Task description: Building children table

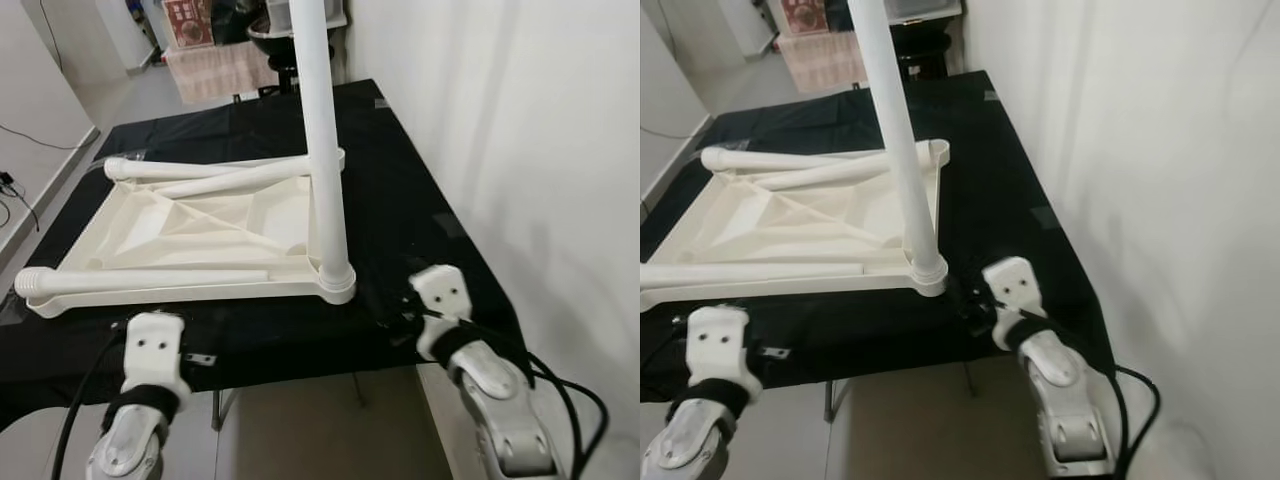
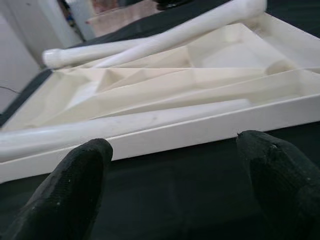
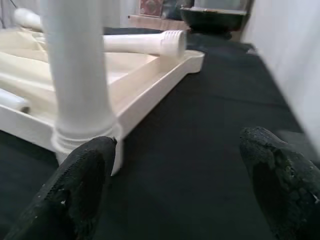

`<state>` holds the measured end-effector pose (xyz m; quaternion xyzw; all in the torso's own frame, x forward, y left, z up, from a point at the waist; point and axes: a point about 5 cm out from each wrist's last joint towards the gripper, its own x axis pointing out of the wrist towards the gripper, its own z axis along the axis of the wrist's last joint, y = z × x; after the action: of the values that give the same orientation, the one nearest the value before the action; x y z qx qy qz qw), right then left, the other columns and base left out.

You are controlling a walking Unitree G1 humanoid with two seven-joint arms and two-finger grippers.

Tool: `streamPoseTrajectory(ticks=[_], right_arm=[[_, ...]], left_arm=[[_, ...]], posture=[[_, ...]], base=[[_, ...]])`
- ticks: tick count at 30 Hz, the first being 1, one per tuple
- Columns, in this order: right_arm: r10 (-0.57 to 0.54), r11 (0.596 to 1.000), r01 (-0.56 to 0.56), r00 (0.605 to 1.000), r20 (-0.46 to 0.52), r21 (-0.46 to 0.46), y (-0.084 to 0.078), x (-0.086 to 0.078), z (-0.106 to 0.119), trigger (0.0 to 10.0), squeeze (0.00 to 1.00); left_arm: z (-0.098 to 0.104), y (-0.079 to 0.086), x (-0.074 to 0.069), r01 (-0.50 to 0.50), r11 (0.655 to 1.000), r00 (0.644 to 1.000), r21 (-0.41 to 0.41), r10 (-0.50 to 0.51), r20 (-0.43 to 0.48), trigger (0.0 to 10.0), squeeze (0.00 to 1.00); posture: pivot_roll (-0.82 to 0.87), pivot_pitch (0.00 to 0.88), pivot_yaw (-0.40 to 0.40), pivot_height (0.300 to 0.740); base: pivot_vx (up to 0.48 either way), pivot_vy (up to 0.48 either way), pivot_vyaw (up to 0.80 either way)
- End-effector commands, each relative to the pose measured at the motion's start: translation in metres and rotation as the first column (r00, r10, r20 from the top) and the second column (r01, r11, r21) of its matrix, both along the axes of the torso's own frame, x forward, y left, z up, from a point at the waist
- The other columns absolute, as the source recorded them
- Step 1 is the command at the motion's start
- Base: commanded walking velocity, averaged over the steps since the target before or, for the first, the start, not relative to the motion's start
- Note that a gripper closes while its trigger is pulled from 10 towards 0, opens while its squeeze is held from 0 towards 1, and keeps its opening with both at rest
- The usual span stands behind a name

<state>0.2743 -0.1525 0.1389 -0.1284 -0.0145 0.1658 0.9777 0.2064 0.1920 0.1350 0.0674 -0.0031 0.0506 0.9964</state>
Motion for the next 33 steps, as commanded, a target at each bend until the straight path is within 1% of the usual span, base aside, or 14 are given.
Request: streamPoseTrajectory(ticks=[1, 3, 10, 25, 28, 31, 32, 33], right_arm=[[0.034, 0.999, -0.034, 0.999, 0.011, -0.005, 0.009, 0.001, 0.001, 10.0, 0.00], [0.034, 0.999, -0.034, 0.999, 0.011, -0.005, 0.009, 0.001, 0.001, 10.0, 0.00], [0.024, 0.999, -0.024, 1.000, 0.002, -0.047, 0.009, 0.002, 0.000, 10.0, 0.00], [0.039, 0.998, -0.040, 0.999, -0.016, -0.049, 0.007, 0.004, -0.002, 10.0, 0.00], [0.040, 0.997, -0.041, 0.999, -0.014, -0.067, 0.007, 0.004, -0.001, 10.0, 0.00], [0.047, 0.993, -0.048, 0.999, -0.009, -0.108, 0.008, 0.005, -0.001, 10.0, 0.00], [0.047, 0.993, -0.048, 0.999, -0.009, -0.108, 0.008, 0.005, -0.001, 10.0, 0.00], [0.050, 0.990, -0.050, 0.999, -0.005, -0.130, 0.008, 0.006, 0.000, 10.0, 0.00]], left_arm=[[-0.001, 0.002, 0.000, -0.017, 1.000, 1.000, 0.020, 0.017, 0.002, 10.0, 0.00], [-0.001, 0.002, 0.000, -0.017, 1.000, 1.000, 0.020, 0.017, 0.002, 10.0, 0.00], [-0.005, -0.001, 0.005, -0.012, 1.000, 1.000, -0.011, 0.012, 0.001, 10.0, 0.00], [-0.006, -0.005, 0.010, 0.001, 1.000, 1.000, -0.011, -0.001, 0.010, 10.0, 0.00], [-0.005, -0.006, 0.011, 0.007, 1.000, 1.000, 0.013, -0.007, 0.011, 10.0, 0.00], [-0.004, -0.010, 0.013, 0.029, 0.996, 1.000, 0.079, -0.029, 0.004, 10.0, 0.00], [-0.004, -0.010, 0.013, 0.029, 0.996, 1.000, 0.079, -0.029, 0.004, 10.0, 0.00], [-0.003, -0.012, 0.014, 0.034, 0.993, 0.999, 0.111, -0.035, 0.004, 10.0, 0.00]], posture=[[-0.06, 0.024, 0.091, 0.740], [-0.06, 0.024, 0.091, 0.740], [-0.07, 0.018, 0.082, 0.740], [-0.07, 0.024, 0.067, 0.740], [-0.07, 0.025, 0.064, 0.740], [-0.07, 0.023, 0.057, 0.740], [-0.07, 0.023, 0.057, 0.740], [-0.07, 0.022, 0.056, 0.740]], base=[[0.000, 0.000, 0.00], [0.000, 0.000, 0.00], [0.000, 0.000, 0.00], [0.000, 0.000, 0.00], [0.000, 0.000, 0.00], [0.000, 0.000, 0.00], [0.000, 0.000, 0.00], [0.000, 0.000, 0.00]])
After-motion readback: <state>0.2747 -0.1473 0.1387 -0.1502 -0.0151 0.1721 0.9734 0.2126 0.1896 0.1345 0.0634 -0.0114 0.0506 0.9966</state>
